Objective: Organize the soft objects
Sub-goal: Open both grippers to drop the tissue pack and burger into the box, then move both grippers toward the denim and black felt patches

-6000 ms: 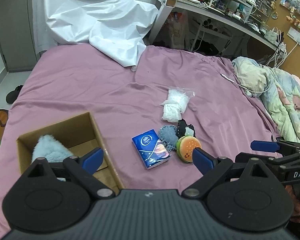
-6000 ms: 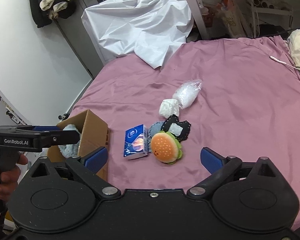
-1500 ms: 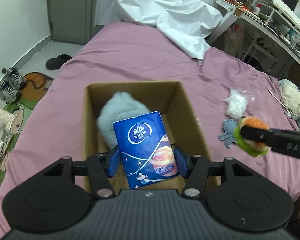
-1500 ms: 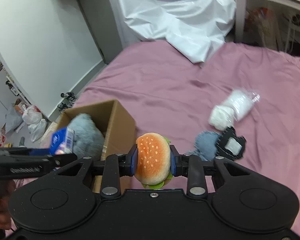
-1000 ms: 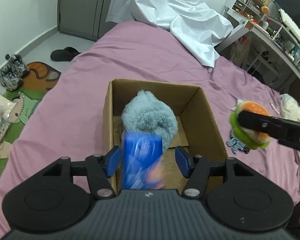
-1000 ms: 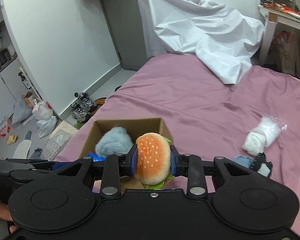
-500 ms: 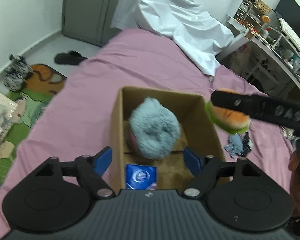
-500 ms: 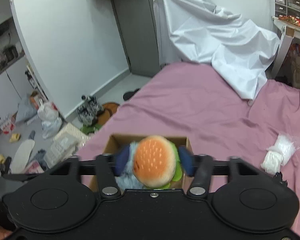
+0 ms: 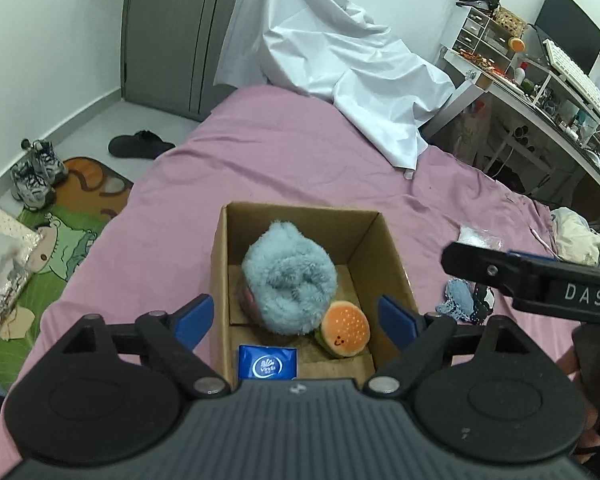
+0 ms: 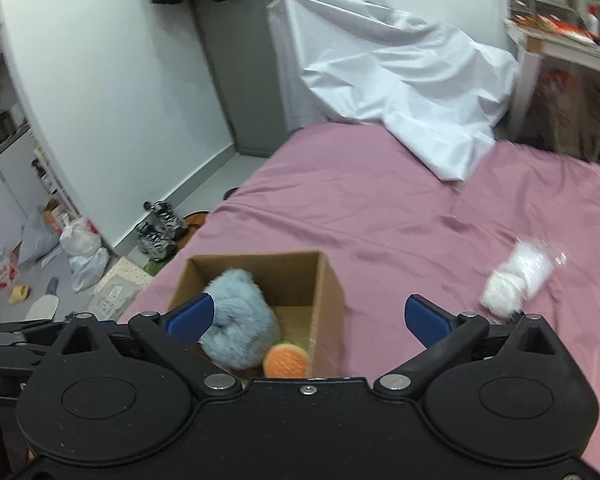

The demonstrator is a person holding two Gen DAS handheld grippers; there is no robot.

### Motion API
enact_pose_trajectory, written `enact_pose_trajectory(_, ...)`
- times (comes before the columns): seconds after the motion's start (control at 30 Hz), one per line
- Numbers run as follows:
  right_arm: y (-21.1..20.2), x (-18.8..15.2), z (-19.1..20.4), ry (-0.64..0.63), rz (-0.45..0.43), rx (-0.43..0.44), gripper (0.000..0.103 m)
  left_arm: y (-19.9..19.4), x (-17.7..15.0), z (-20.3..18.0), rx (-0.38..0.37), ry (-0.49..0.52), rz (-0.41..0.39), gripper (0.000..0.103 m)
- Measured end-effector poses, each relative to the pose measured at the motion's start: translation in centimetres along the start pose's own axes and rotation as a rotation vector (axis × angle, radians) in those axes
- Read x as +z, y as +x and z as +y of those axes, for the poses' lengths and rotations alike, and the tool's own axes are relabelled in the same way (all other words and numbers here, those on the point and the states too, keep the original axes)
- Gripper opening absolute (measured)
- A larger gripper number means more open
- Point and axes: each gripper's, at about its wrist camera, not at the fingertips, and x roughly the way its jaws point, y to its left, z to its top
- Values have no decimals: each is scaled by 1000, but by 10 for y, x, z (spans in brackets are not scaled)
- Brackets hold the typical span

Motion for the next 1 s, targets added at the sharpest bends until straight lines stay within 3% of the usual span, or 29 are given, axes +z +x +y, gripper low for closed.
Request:
enact_pose_trajectory(0.47,-24,-19,-45,60,-9,-15,103,-6,2,-33,-29,83,-57,88)
enact_pose_trajectory(0.73,-31,-30,-79,126,4,-33,103,7,9,-57,-101,84,8,88)
enact_pose_trajectory(1.0,-28,-41,-118,200,24,-74,103,24,14,-86,-94,152,38,88)
